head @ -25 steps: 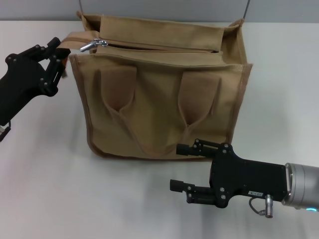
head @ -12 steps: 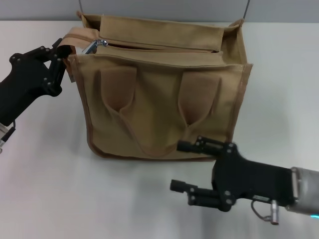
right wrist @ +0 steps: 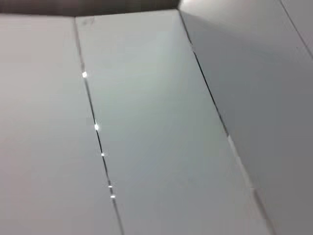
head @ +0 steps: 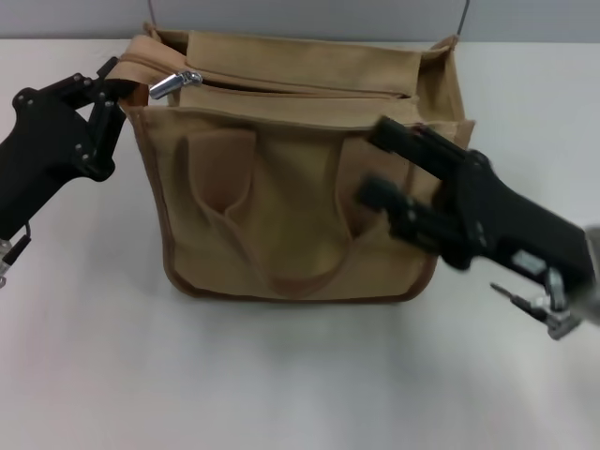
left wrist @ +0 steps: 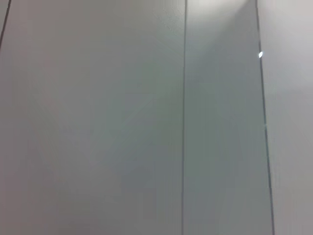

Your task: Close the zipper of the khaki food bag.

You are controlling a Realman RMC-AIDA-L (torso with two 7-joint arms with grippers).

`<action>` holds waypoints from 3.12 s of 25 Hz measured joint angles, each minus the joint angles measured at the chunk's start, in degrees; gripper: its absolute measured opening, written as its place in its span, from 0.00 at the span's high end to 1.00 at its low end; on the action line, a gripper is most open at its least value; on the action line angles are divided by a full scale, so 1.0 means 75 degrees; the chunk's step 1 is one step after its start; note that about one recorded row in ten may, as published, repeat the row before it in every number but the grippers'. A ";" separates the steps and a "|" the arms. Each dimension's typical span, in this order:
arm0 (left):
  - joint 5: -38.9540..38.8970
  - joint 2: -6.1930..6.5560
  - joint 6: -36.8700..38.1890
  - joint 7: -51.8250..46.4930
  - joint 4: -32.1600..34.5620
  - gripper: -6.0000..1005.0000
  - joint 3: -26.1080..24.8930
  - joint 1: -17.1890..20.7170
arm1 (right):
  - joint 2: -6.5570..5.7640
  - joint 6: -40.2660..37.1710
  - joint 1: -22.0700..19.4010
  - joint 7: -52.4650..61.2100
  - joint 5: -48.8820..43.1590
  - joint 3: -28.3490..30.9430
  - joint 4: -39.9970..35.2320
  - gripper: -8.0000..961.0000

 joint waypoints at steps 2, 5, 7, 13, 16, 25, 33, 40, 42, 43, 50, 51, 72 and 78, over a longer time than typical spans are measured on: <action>-0.0007 0.0000 0.0104 -0.0017 0.0000 0.96 0.0000 -0.0037 | 0.0021 0.0140 0.0215 0.1115 0.0048 0.0010 -0.0132 0.24; -0.0015 -0.0001 0.0220 -0.0035 -0.0002 0.96 0.0012 -0.0113 | 0.0031 0.0453 0.0488 0.2426 0.0372 0.0049 -0.0157 0.24; -0.0016 -0.0011 0.0308 -0.0038 -0.0091 0.96 0.0028 -0.0185 | 0.0034 0.0682 0.0597 0.2883 0.0603 0.0055 -0.0153 0.24; -0.0004 -0.0021 0.0435 -0.0057 -0.0333 0.96 0.0055 -0.0460 | 0.0036 0.1249 0.0891 0.3338 0.0837 0.0034 -0.0086 0.24; 0.0072 -0.0023 0.0363 -0.0130 -0.0422 0.96 0.0148 -0.0662 | 0.0041 0.1495 0.0958 0.3341 0.0841 0.0049 -0.0061 0.24; 0.0076 -0.0032 0.0267 -0.0137 -0.0479 0.96 0.0258 -0.0847 | 0.0043 0.1924 0.1427 0.3716 0.0789 -0.0081 -0.0002 0.24; 0.0067 -0.0035 0.0256 -0.0257 -0.0489 0.96 0.0261 -0.1007 | 0.0043 0.2453 0.1803 0.5137 0.0669 -0.0399 -0.0050 0.24; 0.0081 -0.0035 0.0256 -0.0259 -0.0490 0.96 0.0309 -0.1133 | 0.0043 0.2932 0.2020 0.5011 0.0693 -0.0461 -0.0050 0.24; 0.0082 -0.0035 0.0254 -0.0280 -0.0490 0.96 0.0322 -0.1160 | 0.0043 0.3014 0.2097 0.5007 0.0695 -0.0477 -0.0056 0.24; 0.0081 -0.0035 0.0247 -0.0296 -0.0490 0.96 0.0333 -0.1177 | 0.0043 0.3064 0.2144 0.5006 0.0694 -0.0489 -0.0057 0.24; 0.0081 -0.0035 0.0144 -0.0313 -0.0490 0.96 0.0363 -0.1255 | 0.0043 0.3280 0.2306 0.4966 0.0666 -0.0507 -0.0039 0.24; 0.0081 -0.0035 0.0107 -0.0313 -0.0490 0.96 0.0363 -0.1262 | 0.0043 0.3248 0.2313 0.4931 0.0666 -0.0512 -0.0025 0.24; 0.0028 -0.0035 -0.0172 -0.0311 -0.0571 0.96 0.0372 -0.1401 | 0.0042 0.2916 0.2317 0.4691 0.0599 -0.0586 -0.0030 0.25; 0.0023 -0.0035 -0.0177 -0.0299 -0.0587 0.96 0.0346 -0.1401 | 0.0043 0.2963 0.2290 0.4639 0.0587 -0.0585 -0.0042 0.27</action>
